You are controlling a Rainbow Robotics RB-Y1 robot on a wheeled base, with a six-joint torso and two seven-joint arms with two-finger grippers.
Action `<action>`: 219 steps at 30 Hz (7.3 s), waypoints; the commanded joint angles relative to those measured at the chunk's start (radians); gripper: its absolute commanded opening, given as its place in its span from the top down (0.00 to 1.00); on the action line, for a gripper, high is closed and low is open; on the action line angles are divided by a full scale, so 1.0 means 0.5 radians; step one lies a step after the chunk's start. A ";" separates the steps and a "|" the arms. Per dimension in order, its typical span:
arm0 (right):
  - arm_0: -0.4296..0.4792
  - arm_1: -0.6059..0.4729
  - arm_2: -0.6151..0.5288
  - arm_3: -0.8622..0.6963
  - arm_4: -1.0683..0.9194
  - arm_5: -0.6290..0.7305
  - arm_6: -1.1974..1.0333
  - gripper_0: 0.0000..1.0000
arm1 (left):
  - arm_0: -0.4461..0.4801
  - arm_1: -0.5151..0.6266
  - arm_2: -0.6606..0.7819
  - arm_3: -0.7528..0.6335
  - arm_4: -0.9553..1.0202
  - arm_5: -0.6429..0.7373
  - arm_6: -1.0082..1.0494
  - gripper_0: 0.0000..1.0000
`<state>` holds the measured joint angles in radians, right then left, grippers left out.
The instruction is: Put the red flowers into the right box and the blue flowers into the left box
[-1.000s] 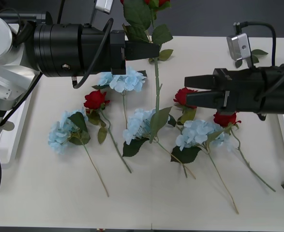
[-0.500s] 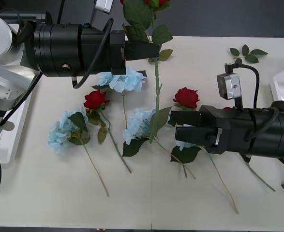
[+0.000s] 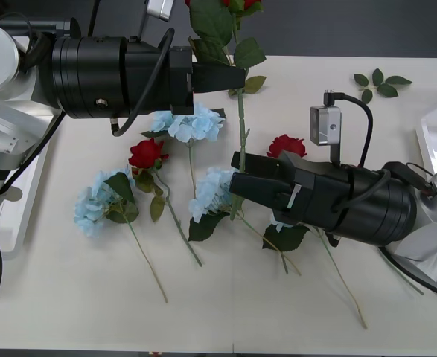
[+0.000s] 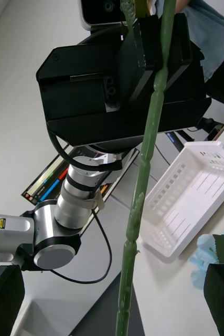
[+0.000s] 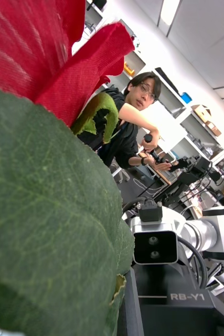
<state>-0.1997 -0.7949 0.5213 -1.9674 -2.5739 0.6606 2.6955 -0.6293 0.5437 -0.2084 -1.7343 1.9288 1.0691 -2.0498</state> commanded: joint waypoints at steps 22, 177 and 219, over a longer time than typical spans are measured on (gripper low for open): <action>-0.067 0.249 0.010 -0.029 0.159 -0.128 -0.016 1.00 | -0.012 0.017 0.036 -0.029 0.017 0.000 -0.085 1.00; -0.131 -0.886 -0.217 0.054 3.362 0.882 -2.679 0.11 | 0.464 0.082 -0.602 -0.007 -2.747 0.844 2.737 1.00; -0.377 -0.496 0.525 0.428 4.086 0.612 -2.912 0.87 | 0.516 0.238 -0.010 -0.713 -2.594 1.568 2.069 0.00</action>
<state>-0.3845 -1.0495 0.7949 -1.7477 -0.5427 0.9690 1.2682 -0.3699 0.6457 -0.2168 -2.0664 0.6260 1.8767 -0.9808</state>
